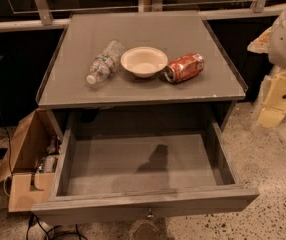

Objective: Place coke can into top drawer

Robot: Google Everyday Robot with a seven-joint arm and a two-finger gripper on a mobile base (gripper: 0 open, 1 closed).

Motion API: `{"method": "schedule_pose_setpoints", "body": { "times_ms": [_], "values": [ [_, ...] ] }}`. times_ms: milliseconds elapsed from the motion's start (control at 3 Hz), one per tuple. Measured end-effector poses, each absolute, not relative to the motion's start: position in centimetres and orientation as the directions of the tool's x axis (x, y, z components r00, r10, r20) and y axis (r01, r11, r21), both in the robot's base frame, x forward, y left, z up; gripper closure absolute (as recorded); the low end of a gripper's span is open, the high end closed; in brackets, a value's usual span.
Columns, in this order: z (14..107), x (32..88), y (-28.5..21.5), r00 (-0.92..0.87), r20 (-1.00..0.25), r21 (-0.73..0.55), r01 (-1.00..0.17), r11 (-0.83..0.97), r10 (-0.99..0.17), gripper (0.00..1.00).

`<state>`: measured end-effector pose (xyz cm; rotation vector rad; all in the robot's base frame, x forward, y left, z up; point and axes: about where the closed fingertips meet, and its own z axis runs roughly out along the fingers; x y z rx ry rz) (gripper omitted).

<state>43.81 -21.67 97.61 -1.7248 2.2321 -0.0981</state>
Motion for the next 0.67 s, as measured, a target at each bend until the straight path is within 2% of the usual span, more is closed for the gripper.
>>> {"method": "schedule_pose_setpoints", "body": {
  "times_ms": [667],
  "values": [
    [98.01,44.53,-21.77,-0.211,-0.196,-0.268,-0.928,0.260,-0.957,0.00]
  ]
}}
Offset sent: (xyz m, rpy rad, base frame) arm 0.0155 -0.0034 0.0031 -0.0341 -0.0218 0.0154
